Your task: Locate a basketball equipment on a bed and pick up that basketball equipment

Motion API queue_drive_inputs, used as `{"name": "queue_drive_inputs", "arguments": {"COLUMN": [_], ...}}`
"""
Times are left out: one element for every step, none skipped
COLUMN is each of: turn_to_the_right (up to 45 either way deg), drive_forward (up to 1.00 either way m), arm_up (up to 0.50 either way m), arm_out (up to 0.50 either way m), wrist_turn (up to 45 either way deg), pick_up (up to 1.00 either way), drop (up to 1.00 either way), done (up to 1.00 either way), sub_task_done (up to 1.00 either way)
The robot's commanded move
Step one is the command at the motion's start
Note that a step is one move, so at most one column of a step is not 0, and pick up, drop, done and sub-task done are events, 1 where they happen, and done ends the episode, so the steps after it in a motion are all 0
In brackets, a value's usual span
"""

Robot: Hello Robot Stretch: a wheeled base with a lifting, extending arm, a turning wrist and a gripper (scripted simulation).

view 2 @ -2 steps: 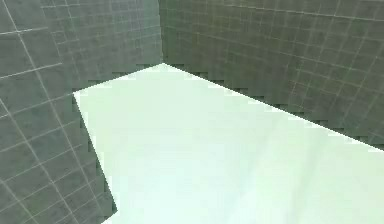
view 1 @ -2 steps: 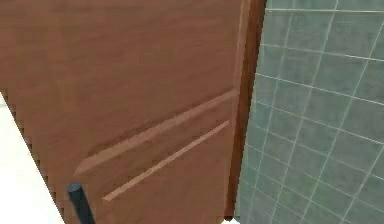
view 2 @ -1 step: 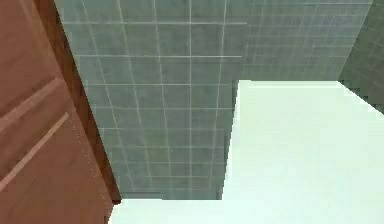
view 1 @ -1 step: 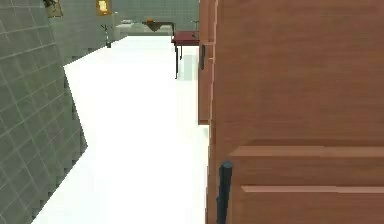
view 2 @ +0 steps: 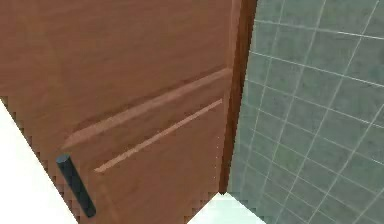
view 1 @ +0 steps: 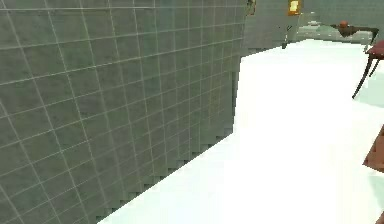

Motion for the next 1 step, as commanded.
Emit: {"name": "queue_drive_inputs", "arguments": {"turn_to_the_right": [-24.0], "drive_forward": [0.00], "arm_up": [0.00], "arm_out": [0.00], "wrist_turn": [0.0], "pick_up": [0.00], "drop": [0.00], "done": [0.00], "sub_task_done": [0.00]}}
